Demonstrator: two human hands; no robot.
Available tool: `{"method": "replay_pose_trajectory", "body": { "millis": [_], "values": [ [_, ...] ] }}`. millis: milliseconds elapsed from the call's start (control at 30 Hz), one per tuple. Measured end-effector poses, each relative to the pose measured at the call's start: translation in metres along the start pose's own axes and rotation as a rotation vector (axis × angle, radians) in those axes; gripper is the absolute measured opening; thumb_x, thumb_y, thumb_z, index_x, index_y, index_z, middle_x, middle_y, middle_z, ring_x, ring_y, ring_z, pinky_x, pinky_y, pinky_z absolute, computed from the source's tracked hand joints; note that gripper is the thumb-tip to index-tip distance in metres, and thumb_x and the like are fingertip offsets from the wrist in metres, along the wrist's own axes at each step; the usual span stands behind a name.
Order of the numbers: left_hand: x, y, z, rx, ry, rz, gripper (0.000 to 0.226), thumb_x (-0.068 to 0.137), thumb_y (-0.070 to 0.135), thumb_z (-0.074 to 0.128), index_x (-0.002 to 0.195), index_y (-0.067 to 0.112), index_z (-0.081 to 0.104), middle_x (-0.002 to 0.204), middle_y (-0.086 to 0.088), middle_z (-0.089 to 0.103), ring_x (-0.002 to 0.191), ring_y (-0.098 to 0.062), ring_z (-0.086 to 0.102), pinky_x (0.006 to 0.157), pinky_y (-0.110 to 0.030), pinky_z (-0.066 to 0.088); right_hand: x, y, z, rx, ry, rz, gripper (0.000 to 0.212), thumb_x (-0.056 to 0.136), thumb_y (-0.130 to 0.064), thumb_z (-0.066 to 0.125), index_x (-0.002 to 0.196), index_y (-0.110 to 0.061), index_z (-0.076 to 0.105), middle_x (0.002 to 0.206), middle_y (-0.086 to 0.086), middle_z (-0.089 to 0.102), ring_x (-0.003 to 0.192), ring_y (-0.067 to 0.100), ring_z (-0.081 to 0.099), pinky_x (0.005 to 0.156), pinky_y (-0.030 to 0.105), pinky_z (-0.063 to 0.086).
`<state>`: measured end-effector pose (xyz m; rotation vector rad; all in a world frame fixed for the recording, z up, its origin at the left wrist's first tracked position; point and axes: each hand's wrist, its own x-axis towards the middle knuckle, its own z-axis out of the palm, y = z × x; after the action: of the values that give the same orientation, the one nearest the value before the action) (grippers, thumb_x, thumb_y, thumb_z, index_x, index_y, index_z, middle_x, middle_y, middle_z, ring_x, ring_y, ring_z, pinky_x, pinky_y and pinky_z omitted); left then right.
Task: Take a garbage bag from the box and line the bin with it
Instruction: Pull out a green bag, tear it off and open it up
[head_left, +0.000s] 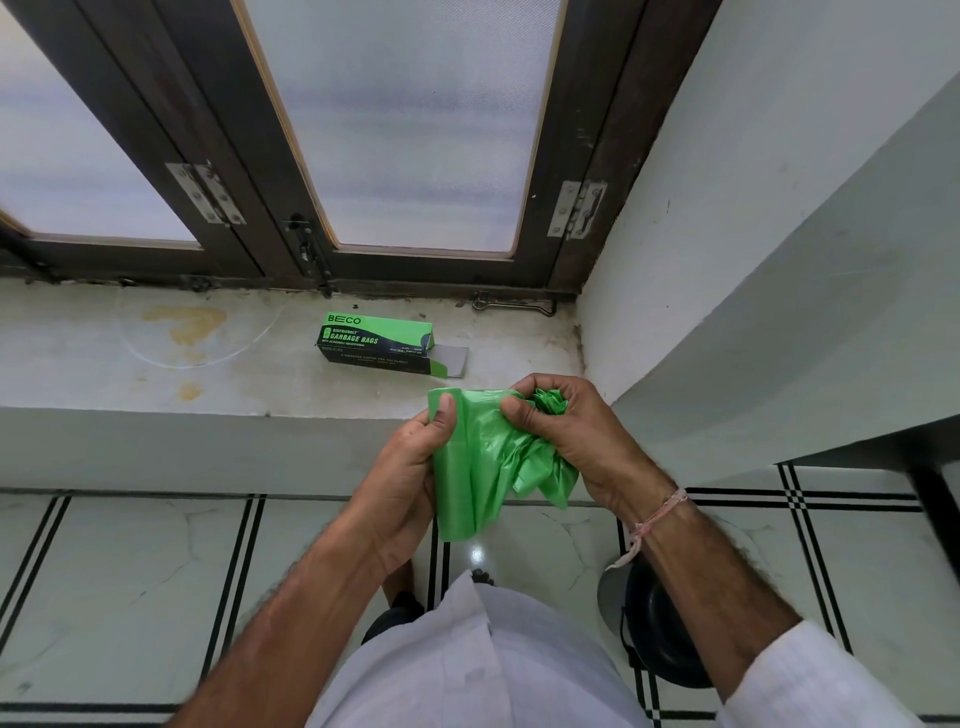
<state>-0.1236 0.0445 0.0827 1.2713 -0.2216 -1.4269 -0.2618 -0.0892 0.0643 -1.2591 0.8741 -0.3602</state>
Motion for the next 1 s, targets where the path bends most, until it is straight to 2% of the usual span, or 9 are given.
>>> {"method": "replay_pose_trajectory", "body": {
  "millis": [100, 300, 433, 567, 800, 900, 1000],
  "values": [
    [-0.0002, 0.0005, -0.0012, 0.004, -0.009, 0.000, 0.047, 0.105, 0.043, 0.043, 0.128, 0.010, 0.068, 0.121, -0.017, 0.075, 0.104, -0.030, 0.075, 0.086, -0.045, 0.063, 0.0007, 0.0001, -0.0006, 0.027, 0.030, -0.003, 0.001, 0.089, -0.010, 0.077, 0.090, -0.011, 0.077, 0.082, -0.001, 0.076, 0.078, 0.013, 0.072, 0.074, 0.028, 0.061],
    [0.0004, 0.0020, 0.0019, 0.009, -0.006, 0.006, 0.050, 0.107, 0.047, 0.036, 0.122, 0.014, 0.071, 0.116, -0.016, 0.077, 0.099, -0.029, 0.076, 0.081, -0.045, 0.065, 0.0030, 0.0012, -0.0022, -0.035, 0.012, -0.021, 0.008, 0.094, -0.010, 0.071, 0.098, -0.011, 0.079, 0.086, -0.003, 0.077, 0.081, 0.008, 0.072, 0.076, 0.024, 0.059],
    [0.0021, 0.0009, 0.0028, -0.043, 0.034, -0.024, 0.061, 0.106, 0.055, 0.031, 0.126, 0.010, 0.067, 0.116, -0.015, 0.077, 0.102, -0.027, 0.077, 0.075, -0.036, 0.064, 0.0039, 0.0030, -0.0011, -0.033, 0.024, -0.009, 0.018, 0.092, -0.018, 0.075, 0.102, -0.004, 0.078, 0.091, 0.004, 0.078, 0.084, 0.014, 0.073, 0.080, 0.029, 0.061],
    [0.0038, -0.0002, 0.0017, -0.066, 0.050, -0.039, 0.060, 0.105, 0.053, 0.034, 0.131, 0.007, 0.063, 0.118, -0.017, 0.076, 0.102, -0.028, 0.076, 0.073, -0.035, 0.063, 0.0037, 0.0043, 0.0019, 0.008, 0.039, 0.014, 0.023, 0.087, -0.020, 0.080, 0.101, -0.002, 0.078, 0.094, 0.009, 0.079, 0.085, 0.016, 0.075, 0.079, 0.028, 0.061],
    [0.0054, -0.0006, 0.0010, -0.017, 0.042, -0.012, 0.055, 0.105, 0.049, 0.039, 0.122, 0.007, 0.069, 0.113, -0.016, 0.078, 0.097, -0.026, 0.077, 0.075, -0.035, 0.064, 0.0036, 0.0029, -0.0003, -0.009, 0.038, 0.004, 0.014, 0.089, -0.017, 0.079, 0.095, -0.005, 0.079, 0.085, 0.001, 0.078, 0.080, 0.012, 0.074, 0.076, 0.026, 0.060],
    [0.0061, -0.0014, 0.0004, 0.015, 0.034, -0.012, 0.055, 0.105, 0.049, 0.040, 0.124, 0.007, 0.069, 0.117, -0.019, 0.076, 0.102, -0.030, 0.076, 0.080, -0.040, 0.064, 0.0018, 0.0022, 0.0007, -0.027, 0.011, -0.009, 0.005, 0.091, -0.014, 0.077, 0.093, -0.012, 0.080, 0.084, -0.002, 0.078, 0.079, 0.010, 0.074, 0.074, 0.024, 0.060],
    [0.0063, -0.0022, -0.0004, 0.018, 0.030, -0.010, 0.056, 0.105, 0.048, 0.039, 0.125, 0.005, 0.069, 0.118, -0.021, 0.075, 0.104, -0.031, 0.075, 0.083, -0.040, 0.064, 0.0010, 0.0023, 0.0013, -0.039, 0.003, -0.009, 0.005, 0.092, -0.013, 0.075, 0.092, -0.015, 0.080, 0.084, -0.004, 0.078, 0.080, 0.008, 0.073, 0.075, 0.024, 0.060]
  ]
}}
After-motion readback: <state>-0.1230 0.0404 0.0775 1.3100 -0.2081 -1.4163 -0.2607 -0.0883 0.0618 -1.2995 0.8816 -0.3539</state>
